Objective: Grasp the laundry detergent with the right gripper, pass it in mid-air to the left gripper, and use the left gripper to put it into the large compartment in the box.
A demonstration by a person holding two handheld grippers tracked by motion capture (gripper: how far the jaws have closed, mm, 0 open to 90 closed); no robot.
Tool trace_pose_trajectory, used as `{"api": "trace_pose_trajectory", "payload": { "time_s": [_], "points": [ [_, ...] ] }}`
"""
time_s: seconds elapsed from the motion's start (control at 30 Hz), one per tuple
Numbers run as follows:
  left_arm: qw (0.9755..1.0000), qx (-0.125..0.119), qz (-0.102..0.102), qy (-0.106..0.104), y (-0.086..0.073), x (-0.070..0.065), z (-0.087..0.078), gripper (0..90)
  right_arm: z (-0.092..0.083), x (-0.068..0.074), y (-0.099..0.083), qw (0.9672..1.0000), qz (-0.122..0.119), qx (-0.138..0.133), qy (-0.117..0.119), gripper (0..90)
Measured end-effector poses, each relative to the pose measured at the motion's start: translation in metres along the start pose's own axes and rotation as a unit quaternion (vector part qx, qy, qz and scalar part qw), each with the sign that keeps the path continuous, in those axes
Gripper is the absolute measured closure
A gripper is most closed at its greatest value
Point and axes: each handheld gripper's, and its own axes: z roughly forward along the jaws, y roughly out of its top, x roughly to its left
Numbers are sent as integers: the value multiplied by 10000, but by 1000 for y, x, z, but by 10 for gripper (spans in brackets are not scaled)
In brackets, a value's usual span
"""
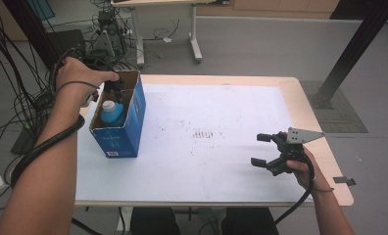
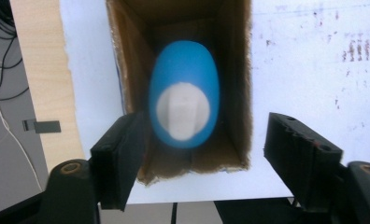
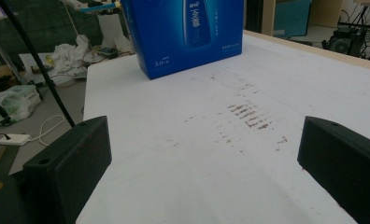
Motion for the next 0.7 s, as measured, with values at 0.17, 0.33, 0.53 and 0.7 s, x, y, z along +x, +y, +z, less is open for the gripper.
{"api": "trace_pose_trajectory", "payload": {
  "time_s": [0.17, 0.33, 0.53, 0.7],
  "points": [
    [9999, -60, 156, -18, -6, -11, -5, 236, 2, -4, -2, 10000, 53, 40, -37, 30],
    [9994, -173, 276, -79, -10, -27, -12, 164, 2, -6, -2, 9999, 113, 39, -78, 30],
    [9983, -324, 480, -107, -15, -48, -20, 69, 0, -6, 3, 9999, 104, 37, -104, 30],
    [9970, -363, 683, -57, -20, -65, -22, 47, 1, -3, 3, 9999, 96, 70, -120, 30]
  ]
}}
